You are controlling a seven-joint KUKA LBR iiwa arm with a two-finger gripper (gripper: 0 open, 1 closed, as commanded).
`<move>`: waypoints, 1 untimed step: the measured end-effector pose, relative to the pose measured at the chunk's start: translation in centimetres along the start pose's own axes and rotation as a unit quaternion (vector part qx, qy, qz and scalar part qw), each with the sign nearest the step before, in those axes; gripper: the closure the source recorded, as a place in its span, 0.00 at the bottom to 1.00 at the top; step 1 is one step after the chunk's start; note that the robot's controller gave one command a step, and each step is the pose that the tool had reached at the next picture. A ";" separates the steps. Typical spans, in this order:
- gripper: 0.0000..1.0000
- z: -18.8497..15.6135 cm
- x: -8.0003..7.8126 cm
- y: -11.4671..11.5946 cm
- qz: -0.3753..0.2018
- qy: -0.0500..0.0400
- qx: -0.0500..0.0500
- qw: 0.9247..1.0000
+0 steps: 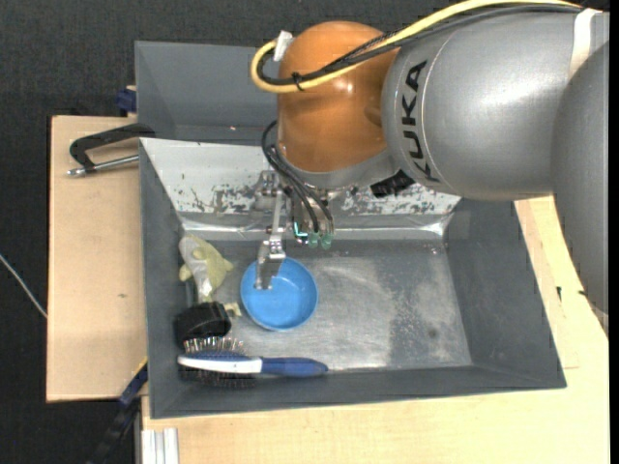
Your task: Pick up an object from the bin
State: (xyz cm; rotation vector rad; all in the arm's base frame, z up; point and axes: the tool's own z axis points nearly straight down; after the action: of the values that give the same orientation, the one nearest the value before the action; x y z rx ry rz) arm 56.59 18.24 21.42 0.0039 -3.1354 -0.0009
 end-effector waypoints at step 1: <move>0.00 14.1 -0.9 -3.4 -0.315 -0.005 0.001 0.949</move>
Offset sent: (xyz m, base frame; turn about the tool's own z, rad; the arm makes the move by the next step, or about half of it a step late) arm 0.0065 -0.0358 -0.1442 -0.6429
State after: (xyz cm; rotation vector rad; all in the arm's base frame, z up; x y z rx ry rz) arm 57.43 14.82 7.29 0.9953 -2.9842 -0.0021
